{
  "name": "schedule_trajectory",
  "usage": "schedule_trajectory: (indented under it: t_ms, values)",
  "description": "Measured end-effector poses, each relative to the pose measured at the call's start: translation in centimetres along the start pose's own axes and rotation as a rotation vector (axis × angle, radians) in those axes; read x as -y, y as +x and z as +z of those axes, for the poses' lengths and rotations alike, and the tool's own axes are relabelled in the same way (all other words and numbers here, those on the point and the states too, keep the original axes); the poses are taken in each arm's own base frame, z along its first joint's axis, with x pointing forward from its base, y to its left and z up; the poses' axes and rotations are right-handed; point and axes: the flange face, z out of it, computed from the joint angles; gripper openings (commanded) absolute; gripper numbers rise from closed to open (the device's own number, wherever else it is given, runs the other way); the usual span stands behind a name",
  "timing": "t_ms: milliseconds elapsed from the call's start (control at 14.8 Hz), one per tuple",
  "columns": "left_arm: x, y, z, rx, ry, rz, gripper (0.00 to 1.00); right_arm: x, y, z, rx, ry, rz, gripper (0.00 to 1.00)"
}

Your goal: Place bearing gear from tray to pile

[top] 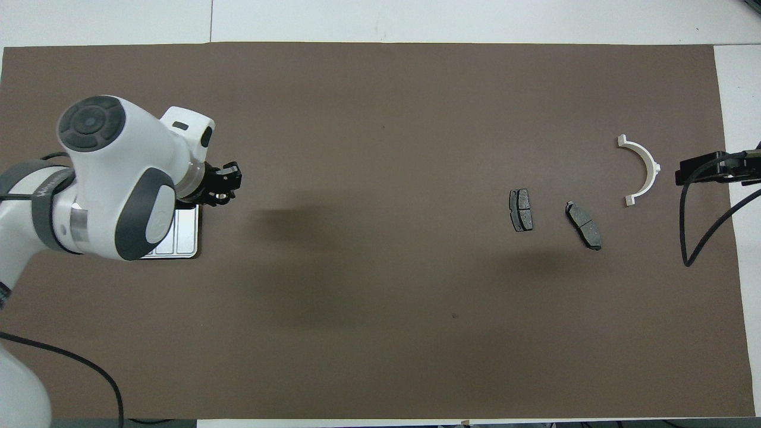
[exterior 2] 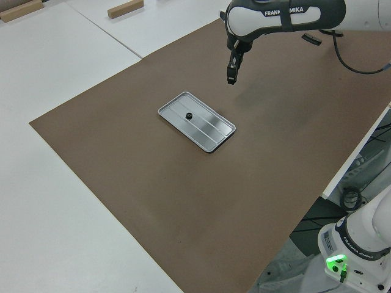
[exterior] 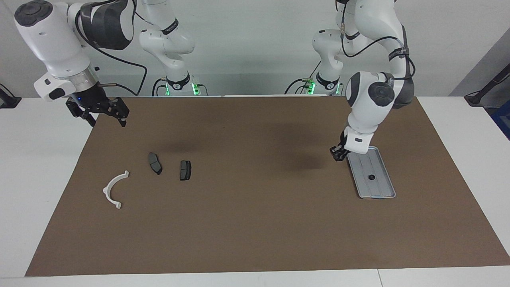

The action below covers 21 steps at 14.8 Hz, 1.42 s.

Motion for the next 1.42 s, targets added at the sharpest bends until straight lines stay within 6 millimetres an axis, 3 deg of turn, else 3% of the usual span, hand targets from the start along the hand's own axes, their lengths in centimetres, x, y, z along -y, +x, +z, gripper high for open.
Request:
schedule_trajectory:
  t_ms: [203, 338, 541, 677, 812, 880, 1421]
  values:
    - [-6.7, -3.0, -1.3, 0.001, -0.025, -0.037, 0.08, -0.5, 0.0, 0.1, 0.000, 0.000, 0.000, 1.00]
    - [-11.4, -5.2, -0.8, 0.014, -0.014, -0.065, 0.08, -0.6, 0.2, 0.5, -0.007, -0.001, 0.000, 1.00]
    - [-18.2, -8.0, 3.1, 0.024, -0.005, -0.099, 0.08, -1.0, 1.0, 1.7, -0.015, -0.002, 0.000, 1.00]
    - [-20.8, -9.5, 6.5, 0.032, 0.011, -0.142, 0.09, -1.2, 1.2, 2.0, -0.015, -0.002, 0.000, 1.00]
    - [-22.7, -10.9, 9.7, 0.038, 0.031, -0.171, 0.09, -1.2, 1.2, 2.1, -0.014, -0.002, -0.001, 1.00]
    - [-23.2, -11.2, 10.3, 0.036, 0.031, -0.181, 0.10, -1.2, 1.2, 2.1, -0.013, -0.002, -0.001, 1.00]
    - [-23.8, -10.8, 10.9, 0.001, -0.040, -0.232, 0.13, -0.7, 2.5, 4.1, -0.017, -0.002, -0.011, 1.00]
